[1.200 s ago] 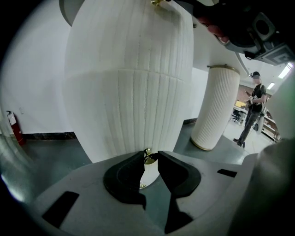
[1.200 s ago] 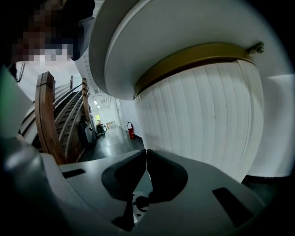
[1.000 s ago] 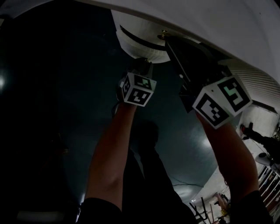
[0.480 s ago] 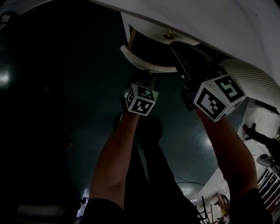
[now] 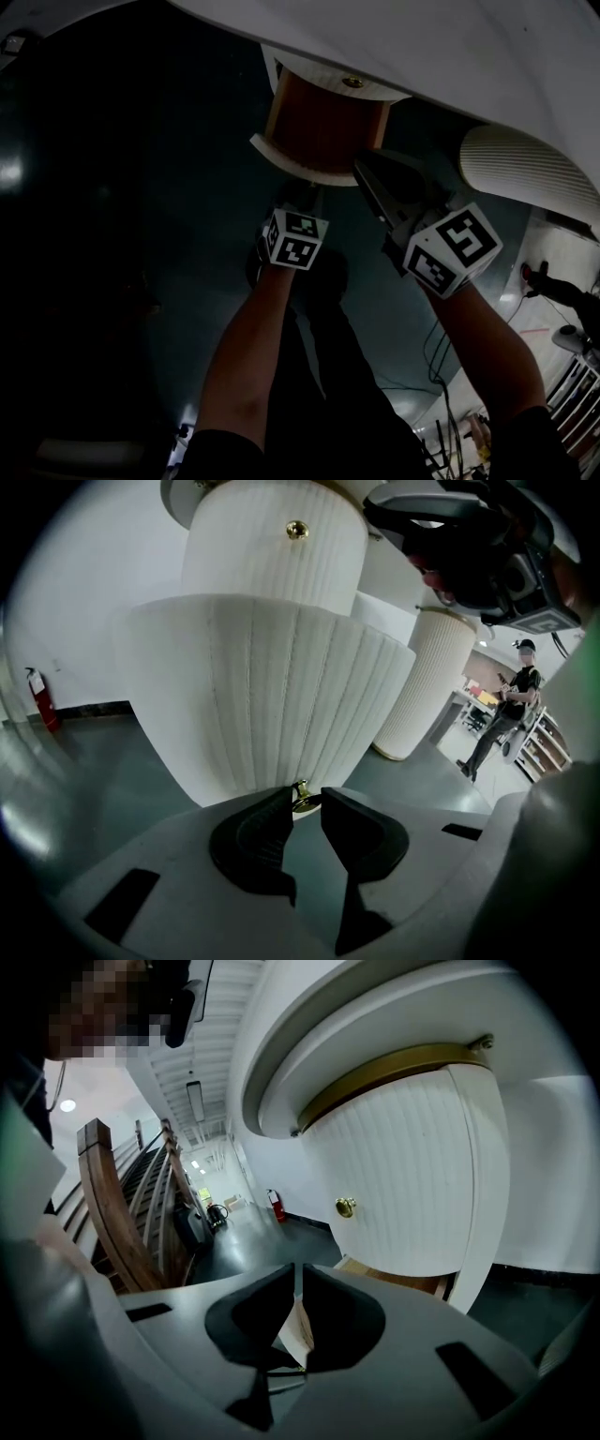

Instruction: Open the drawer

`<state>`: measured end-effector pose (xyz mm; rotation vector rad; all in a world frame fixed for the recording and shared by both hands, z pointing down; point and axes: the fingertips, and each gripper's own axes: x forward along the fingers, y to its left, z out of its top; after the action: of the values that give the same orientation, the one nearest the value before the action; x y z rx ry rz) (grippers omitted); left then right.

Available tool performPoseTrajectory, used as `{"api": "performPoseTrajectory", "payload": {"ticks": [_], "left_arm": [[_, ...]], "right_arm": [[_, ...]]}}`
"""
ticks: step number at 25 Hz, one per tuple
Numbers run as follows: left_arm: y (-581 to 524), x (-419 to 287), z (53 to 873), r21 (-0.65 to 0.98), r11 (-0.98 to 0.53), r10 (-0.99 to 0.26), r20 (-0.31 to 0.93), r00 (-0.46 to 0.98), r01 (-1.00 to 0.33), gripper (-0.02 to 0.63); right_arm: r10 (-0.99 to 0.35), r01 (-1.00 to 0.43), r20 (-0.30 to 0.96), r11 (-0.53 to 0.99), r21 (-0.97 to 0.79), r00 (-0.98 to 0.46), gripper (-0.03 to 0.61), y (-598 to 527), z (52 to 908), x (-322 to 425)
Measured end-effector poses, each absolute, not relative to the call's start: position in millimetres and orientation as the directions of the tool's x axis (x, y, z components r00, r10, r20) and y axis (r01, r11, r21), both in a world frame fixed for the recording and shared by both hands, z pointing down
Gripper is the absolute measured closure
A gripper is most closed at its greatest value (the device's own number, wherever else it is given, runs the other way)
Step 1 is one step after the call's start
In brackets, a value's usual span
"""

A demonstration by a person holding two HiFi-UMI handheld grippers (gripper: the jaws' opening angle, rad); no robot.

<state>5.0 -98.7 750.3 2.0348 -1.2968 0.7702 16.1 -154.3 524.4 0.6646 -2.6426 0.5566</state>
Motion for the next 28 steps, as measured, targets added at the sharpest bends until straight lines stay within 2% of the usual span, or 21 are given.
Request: {"api": "performPoseTrajectory", "payload": {"ticks": [13, 20, 28], "left_arm": [[-39.2, 3.8, 753.8, 0.218, -0.300, -0.532, 0.770, 0.352, -0.929, 0.512], [-23.8, 7.0, 755.9, 0.234, -0.301, -0.517, 0.774, 0.364, -0.925, 0.512], [-27.9, 3.1, 754.4, 0.301, -0.276, -0.532, 0.743, 0.406, -0.913, 0.501]], "right_arm": [[-0.336, -0.515, 0.461, 0.783, -0.348, -0.821, 0.560, -99.7, 529.2, 35.7], [-0.319, -0.480, 0.408, 0.783, -0.396, -0.856, 0.560, -83.8, 520.4, 23.6], [-0.304, -0.480, 0.420, 0.771, -0.418, -0.855, 0.560, -74.4, 521.9, 14.5]]}}
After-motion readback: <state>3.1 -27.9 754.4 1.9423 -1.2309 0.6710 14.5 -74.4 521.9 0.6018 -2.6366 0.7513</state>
